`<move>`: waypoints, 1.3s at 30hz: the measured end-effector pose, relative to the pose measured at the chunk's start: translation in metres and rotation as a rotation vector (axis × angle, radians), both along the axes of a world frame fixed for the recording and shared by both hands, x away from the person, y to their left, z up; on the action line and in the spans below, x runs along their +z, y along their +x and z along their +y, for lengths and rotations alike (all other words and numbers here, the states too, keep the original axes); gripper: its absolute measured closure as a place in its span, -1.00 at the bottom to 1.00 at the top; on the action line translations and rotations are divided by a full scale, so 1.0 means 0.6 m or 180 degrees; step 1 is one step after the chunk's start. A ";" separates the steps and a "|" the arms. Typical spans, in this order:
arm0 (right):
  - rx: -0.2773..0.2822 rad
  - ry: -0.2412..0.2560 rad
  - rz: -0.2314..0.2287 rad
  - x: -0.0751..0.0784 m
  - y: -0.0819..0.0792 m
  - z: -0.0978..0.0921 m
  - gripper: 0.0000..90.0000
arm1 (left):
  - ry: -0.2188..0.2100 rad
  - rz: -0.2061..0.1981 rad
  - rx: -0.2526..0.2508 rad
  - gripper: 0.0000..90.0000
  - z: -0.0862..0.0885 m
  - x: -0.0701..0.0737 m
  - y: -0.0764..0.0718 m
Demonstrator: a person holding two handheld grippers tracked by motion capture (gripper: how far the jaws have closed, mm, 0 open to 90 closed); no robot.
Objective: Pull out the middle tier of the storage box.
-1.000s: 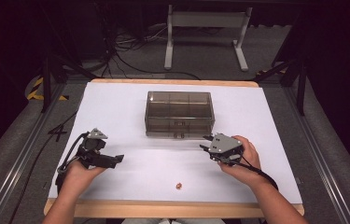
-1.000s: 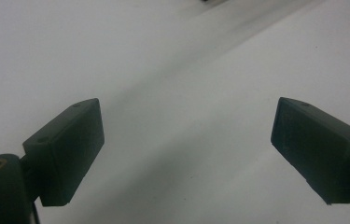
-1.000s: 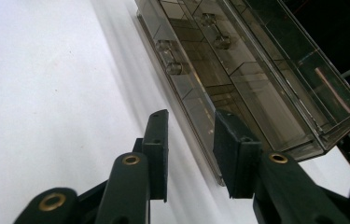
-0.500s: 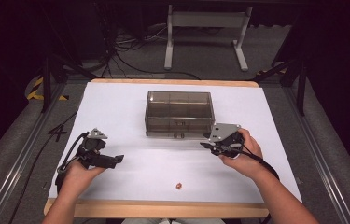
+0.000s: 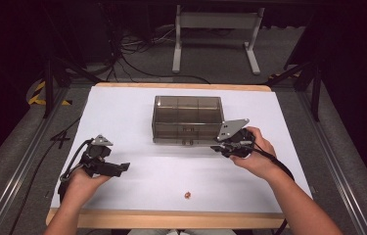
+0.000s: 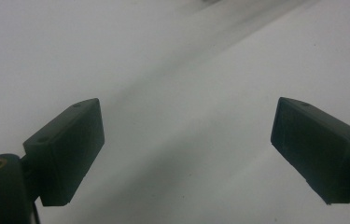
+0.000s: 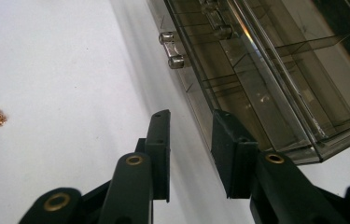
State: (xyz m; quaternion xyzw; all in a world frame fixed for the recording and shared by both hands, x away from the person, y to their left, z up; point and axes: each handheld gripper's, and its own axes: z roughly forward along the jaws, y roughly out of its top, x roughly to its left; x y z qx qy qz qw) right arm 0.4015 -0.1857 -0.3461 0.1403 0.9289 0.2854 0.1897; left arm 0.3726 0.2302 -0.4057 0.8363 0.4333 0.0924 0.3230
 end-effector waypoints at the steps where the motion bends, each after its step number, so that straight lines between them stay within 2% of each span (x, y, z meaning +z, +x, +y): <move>1: 0.0009 -0.0016 0.0023 0.001 0.004 0.000 0.52 | 0.0003 -0.0007 0.0000 -0.77 0.000 0.000 0.000; 6: 0.0004 -0.0076 0.0139 0.007 0.020 0.002 0.52 | -0.0009 -0.0005 0.0001 -0.77 0.000 0.000 0.000; 16: 0.0070 -0.0250 0.0274 0.013 0.044 0.014 0.48 | 0.0005 -0.0003 -0.0007 -0.77 0.001 0.000 0.001; 21: 0.0096 -0.0384 0.0294 0.014 0.051 0.022 0.48 | -0.0005 0.0011 -0.0002 -0.77 0.001 -0.001 0.001; 26: 0.0137 -0.0426 0.0326 0.015 0.060 0.028 0.48 | -0.0012 0.0010 -0.0001 -0.77 0.002 -0.001 0.001; 31: 0.0183 -0.0503 0.0456 0.011 0.071 0.032 0.45 | -0.0013 0.0003 0.0006 -0.78 0.003 0.000 0.001; 39: 0.0188 -0.0606 0.0541 0.001 0.091 0.035 0.50 | -0.0011 0.0004 0.0005 -0.78 0.003 0.000 0.002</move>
